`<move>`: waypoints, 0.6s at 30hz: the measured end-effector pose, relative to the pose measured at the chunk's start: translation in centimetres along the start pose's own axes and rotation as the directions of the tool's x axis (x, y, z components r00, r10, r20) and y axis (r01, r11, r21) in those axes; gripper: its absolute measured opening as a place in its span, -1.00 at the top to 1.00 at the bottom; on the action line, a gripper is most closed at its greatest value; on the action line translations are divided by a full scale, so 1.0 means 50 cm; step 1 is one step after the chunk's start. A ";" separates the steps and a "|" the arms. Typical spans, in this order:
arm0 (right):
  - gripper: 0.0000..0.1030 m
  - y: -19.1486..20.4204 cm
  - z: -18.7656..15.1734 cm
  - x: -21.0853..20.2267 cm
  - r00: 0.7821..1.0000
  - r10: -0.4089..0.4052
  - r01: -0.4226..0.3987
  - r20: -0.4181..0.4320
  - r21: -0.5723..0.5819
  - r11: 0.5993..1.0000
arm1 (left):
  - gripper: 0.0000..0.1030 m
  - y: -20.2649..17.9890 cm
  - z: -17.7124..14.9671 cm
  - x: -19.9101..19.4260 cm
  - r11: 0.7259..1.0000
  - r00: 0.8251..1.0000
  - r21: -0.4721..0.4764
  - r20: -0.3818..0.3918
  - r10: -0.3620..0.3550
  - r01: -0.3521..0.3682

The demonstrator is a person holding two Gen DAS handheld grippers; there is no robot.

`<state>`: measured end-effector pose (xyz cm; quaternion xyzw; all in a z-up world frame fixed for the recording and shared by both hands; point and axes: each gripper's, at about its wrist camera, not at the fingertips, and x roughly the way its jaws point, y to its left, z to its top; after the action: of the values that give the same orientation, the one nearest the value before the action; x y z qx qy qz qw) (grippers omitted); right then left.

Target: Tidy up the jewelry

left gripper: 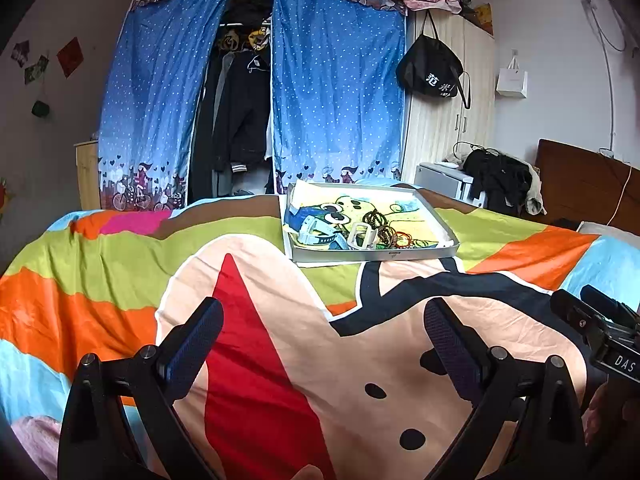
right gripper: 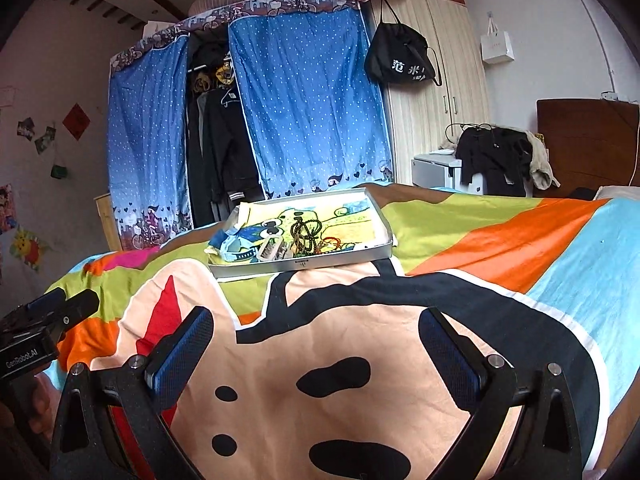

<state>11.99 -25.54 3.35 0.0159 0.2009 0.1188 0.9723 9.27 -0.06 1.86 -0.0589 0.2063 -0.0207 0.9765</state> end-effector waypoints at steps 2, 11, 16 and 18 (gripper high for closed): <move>-1.00 0.002 -0.002 0.001 1.000 -0.001 0.001 -0.002 -0.005 1.000 | -0.91 0.005 0.000 0.001 1.000 1.000 -0.005 -0.002 0.001 -0.001; -1.00 0.012 -0.004 0.004 1.000 0.004 -0.005 -0.014 -0.023 1.000 | -0.91 0.010 -0.004 0.003 1.000 1.000 -0.007 -0.009 0.002 -0.002; -1.00 0.012 -0.004 0.004 1.000 0.007 -0.007 -0.019 -0.023 1.000 | -0.91 0.012 -0.005 0.006 1.000 1.000 -0.007 -0.016 0.000 0.000; -1.00 0.012 -0.004 0.005 1.000 0.007 -0.007 -0.019 -0.023 1.000 | -0.91 0.014 -0.006 0.007 1.000 1.000 -0.010 -0.020 0.001 -0.001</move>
<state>11.98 -24.92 3.12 0.0043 0.2087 0.1247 0.9700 9.46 0.58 1.36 -0.0633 0.2163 -0.0198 0.9741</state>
